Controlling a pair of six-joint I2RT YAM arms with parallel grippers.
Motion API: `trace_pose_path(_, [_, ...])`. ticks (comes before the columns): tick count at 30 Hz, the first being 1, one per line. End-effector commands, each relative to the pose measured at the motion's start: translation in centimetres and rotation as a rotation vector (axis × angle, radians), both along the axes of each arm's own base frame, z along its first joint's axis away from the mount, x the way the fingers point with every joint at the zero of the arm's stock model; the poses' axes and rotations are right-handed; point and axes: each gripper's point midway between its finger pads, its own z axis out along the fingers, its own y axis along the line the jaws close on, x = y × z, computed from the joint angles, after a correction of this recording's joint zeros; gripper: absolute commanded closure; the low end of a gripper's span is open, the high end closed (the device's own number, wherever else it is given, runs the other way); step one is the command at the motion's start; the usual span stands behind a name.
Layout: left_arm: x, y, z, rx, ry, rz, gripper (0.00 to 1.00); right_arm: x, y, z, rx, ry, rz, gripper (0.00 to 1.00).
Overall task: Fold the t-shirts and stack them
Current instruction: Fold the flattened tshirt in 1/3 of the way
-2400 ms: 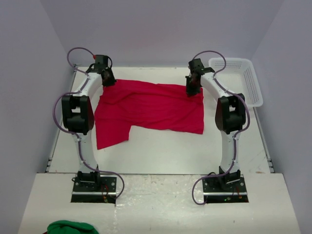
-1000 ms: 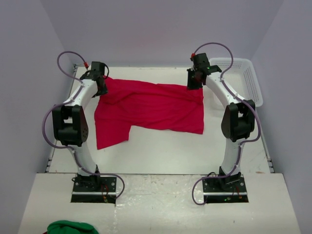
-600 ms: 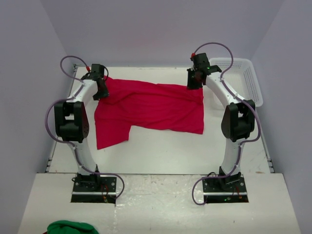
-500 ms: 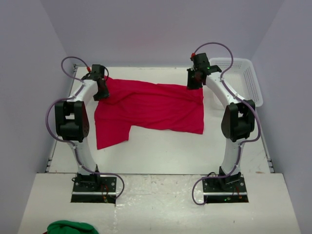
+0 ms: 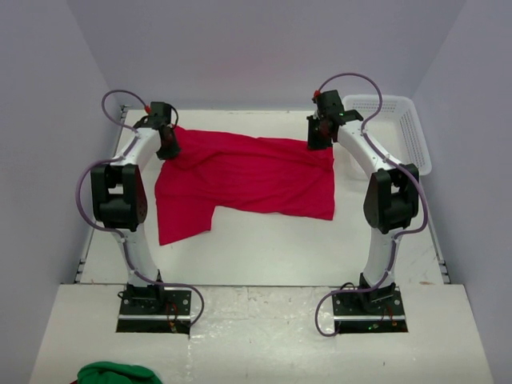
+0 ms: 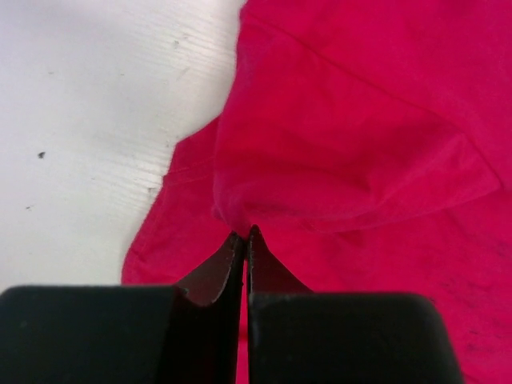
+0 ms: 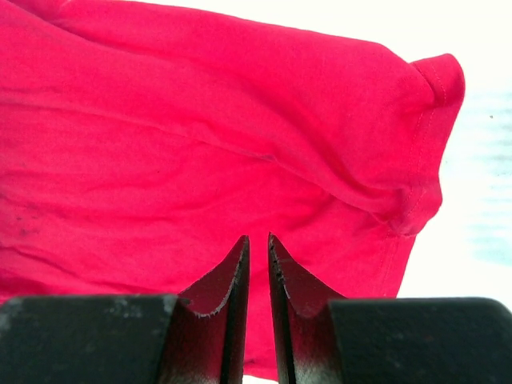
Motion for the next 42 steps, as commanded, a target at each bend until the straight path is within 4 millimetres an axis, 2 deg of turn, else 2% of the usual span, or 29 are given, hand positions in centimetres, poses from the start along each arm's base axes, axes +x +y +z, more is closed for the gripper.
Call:
trace_pose_path(1, [1.8,-1.4,3.9,-0.082,-0.124,-0.068,1.00,0.6,0.6,3.2,0.034,-0.083,0.014,0.83])
trace_pose_path(5, [3.3,-4.8,7.7,-0.229,-0.223,-0.194,1.00,0.7,0.6,2.7,0.030,-0.068,0.011,0.83])
trace_pose_path(7, [3.9,-5.9,8.8,-0.280,-0.251,-0.233,1.00,0.7,0.5,2.6,0.025,-0.068,0.008,0.83])
trace_pose_path(8, [4.3,-6.2,9.0,-0.300,-0.255,-0.240,1.00,0.8,0.4,2.8,0.023,-0.071,0.004,0.83])
trace_pose_path(10, [5.5,-6.9,10.8,-0.353,-0.304,-0.263,1.00,0.8,0.4,2.9,0.022,-0.073,0.006,0.83])
trace_pose_path(12, [6.5,-7.5,10.8,-0.410,-0.307,-0.269,1.00,0.7,0.3,2.7,0.012,-0.068,0.006,0.83])
trace_pose_path(13, [7.4,-7.7,11.9,-0.421,-0.337,-0.280,1.00,0.7,0.2,2.7,0.010,-0.069,0.004,0.83])
trace_pose_path(14, [8.0,-7.9,10.9,-0.435,-0.320,-0.277,1.00,0.7,0.2,2.6,0.008,-0.065,0.006,0.83])
trace_pose_path(15, [8.7,-6.3,10.8,-0.443,-0.326,-0.237,1.00,0.7,0.1,2.6,0.005,-0.064,0.004,0.83])
trace_pose_path(16, [9.5,-6.0,11.7,-0.447,-0.346,-0.236,1.00,0.7,0.0,2.5,0.003,-0.063,0.001,0.83])
trace_pose_path(17, [10.1,-5.4,10.1,-0.462,-0.320,-0.217,1.00,0.6,0.1,2.5,0.005,-0.061,0.005,0.83])
trace_pose_path(22, [12.0,-3.8,7.9,-0.480,-0.304,-0.167,1.00,0.5,0.3,2.4,0.002,-0.058,0.005,0.83])
trace_pose_path(24, [12.7,-3.3,6.7,-0.485,-0.297,-0.155,1.00,0.5,0.2,2.3,-0.004,-0.055,0.007,0.83])
trace_pose_path(25, [12.9,-3.0,5.3,-0.477,-0.273,-0.142,1.00,0.5,0.3,2.3,-0.004,-0.054,0.005,0.83])
trace_pose_path(27, [13.6,-2.7,5.1,-0.465,-0.283,-0.148,1.00,0.5,0.2,2.2,-0.008,-0.051,0.007,0.83])
trace_pose_path(28, [13.9,-2.7,3.9,-0.472,-0.269,-0.147,1.00,0.5,0.2,2.2,-0.010,-0.047,0.006,0.83])
trace_pose_path(31, [14.9,-2.8,3.5,-0.484,-0.298,-0.171,1.00,0.5,0.3,2.5,-0.010,-0.052,0.009,0.83])
trace_pose_path(36, [16.6,-2.3,5.2,-0.471,-0.401,-0.217,1.00,0.3,0.6,2.6,-0.008,-0.051,0.015,0.83])
trace_pose_path(42, [17.2,-1.3,6.7,-0.512,-0.451,-0.220,1.00,0.1,0.6,2.5,-0.011,-0.048,0.018,0.83])
